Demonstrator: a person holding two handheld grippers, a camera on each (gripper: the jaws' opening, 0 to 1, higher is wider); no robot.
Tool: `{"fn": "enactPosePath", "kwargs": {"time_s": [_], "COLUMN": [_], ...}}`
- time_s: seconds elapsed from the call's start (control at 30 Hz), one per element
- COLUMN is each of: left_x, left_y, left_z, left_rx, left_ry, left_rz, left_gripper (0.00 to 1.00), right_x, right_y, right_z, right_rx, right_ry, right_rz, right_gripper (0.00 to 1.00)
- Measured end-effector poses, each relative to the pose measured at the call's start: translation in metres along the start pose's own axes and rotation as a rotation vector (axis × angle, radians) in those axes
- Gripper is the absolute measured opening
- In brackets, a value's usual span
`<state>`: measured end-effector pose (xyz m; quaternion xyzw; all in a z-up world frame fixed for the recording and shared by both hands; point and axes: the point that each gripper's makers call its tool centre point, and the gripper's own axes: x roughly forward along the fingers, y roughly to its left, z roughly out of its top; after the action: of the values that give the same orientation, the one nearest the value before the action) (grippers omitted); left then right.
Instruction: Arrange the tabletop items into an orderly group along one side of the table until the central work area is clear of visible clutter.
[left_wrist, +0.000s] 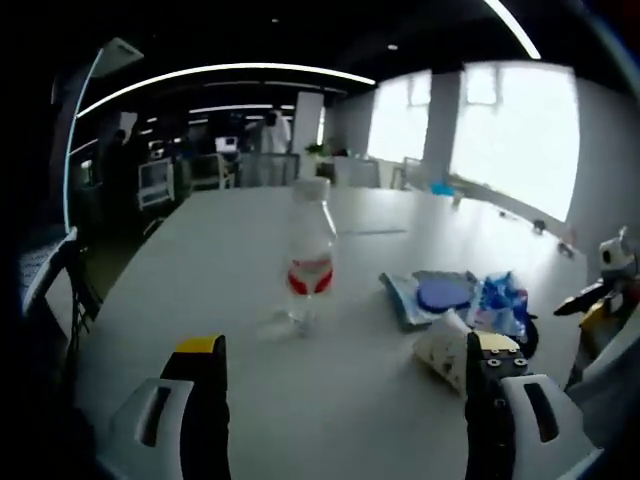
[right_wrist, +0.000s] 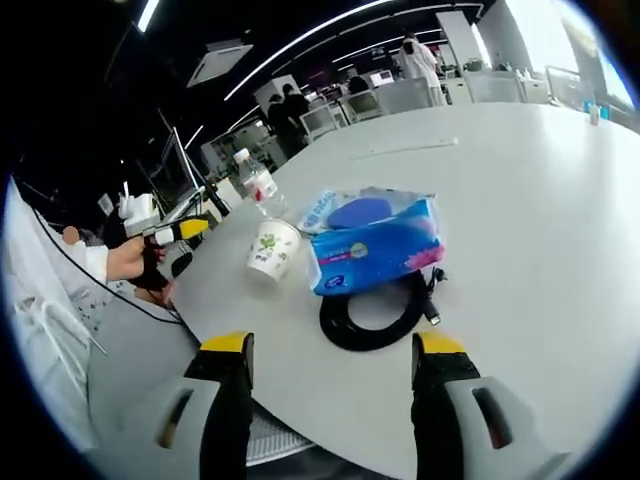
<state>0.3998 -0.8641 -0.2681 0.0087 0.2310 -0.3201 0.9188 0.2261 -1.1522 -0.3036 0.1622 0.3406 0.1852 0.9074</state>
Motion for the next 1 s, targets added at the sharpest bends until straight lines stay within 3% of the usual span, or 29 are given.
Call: {"fn": "enactPosePath", "kwargs": {"time_s": [0.33,0.8,1.0], "left_x": [-0.03,-0.043,-0.048], "left_y": [0.003,-0.012,-0.013], "left_z": [-0.022,-0.017,-0.03], "left_rx": [-0.003,-0.002,-0.016], "left_ry": [0.038,0.023,0.042], "left_rz": [0.008,0.0,0.003], "left_gripper": [0.96,0.96,0.96], "right_x": [0.003,0.007,0.008], "right_y": [0.004,0.006,0.008], "right_z": [-0.004,0.0,-0.003], "right_rx": [-0.008,-0.017,-0.026], "right_ry": [0.013,0.014,0.026], "right_rz": [0.016,0.023,0.031], "right_gripper": [0.62,0.62,0.62]}}
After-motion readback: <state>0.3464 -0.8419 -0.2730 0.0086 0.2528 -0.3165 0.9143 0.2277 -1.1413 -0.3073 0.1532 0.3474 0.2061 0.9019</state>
